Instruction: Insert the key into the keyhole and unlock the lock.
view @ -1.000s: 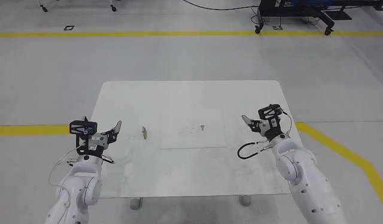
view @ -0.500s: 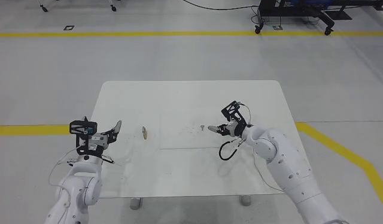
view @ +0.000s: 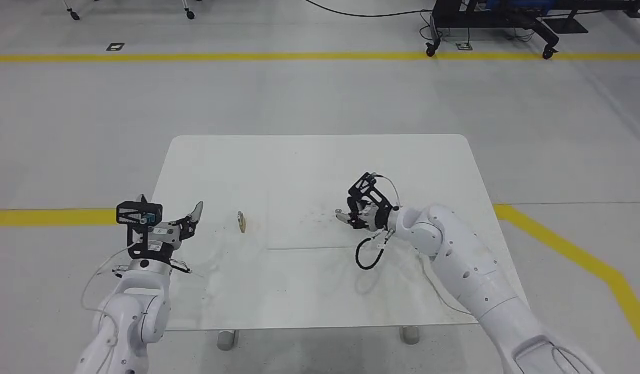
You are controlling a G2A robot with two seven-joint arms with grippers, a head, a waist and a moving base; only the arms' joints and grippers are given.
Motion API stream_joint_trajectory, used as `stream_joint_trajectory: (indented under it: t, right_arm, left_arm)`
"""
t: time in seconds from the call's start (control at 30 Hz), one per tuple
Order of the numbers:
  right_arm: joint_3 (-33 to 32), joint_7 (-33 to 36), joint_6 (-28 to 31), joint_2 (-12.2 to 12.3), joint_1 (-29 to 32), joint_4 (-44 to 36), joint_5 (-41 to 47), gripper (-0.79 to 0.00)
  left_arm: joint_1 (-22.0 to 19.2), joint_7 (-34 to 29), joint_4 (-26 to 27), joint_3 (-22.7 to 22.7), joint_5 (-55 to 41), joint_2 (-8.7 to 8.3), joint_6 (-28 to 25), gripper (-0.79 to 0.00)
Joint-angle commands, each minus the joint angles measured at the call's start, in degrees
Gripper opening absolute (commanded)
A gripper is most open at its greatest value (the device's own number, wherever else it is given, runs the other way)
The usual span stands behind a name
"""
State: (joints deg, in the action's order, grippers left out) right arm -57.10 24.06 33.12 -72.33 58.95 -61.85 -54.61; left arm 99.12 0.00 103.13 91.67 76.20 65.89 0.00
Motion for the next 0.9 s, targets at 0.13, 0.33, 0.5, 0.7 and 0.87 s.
stream_joint_trajectory:
  t: [0.13,0.33,0.5,0.7,0.87]
  right_arm:
    - [2.27,-1.11,-0.42,-0.74,-1.93,1.92,-1.51,-0.468]
    - [3.67,-1.56,-0.61,-1.36,-3.32,4.01,-1.42,-0.708]
    - [3.66,-2.32,0.49,-1.37,-3.79,4.27,-1.47,-0.785]
    - [1.41,-3.52,1.49,-0.2,-2.0,0.77,-3.78,-0.785]
    - [-2.3,-6.07,2.17,1.32,2.06,-5.32,-4.99,-0.785]
  left_arm:
    - [0.0,0.0,0.0,0.0,0.0,0.0,0.0,0.0]
    - [0.0,0.0,0.0,0.0,0.0,0.0,0.0,0.0]
    - [0.0,0.0,0.0,0.0,0.0,0.0,0.0,0.0]
    - [0.0,0.0,0.0,0.0,0.0,0.0,0.0,0.0]
    - [0.0,0.0,0.0,0.0,0.0,0.0,0.0,0.0]
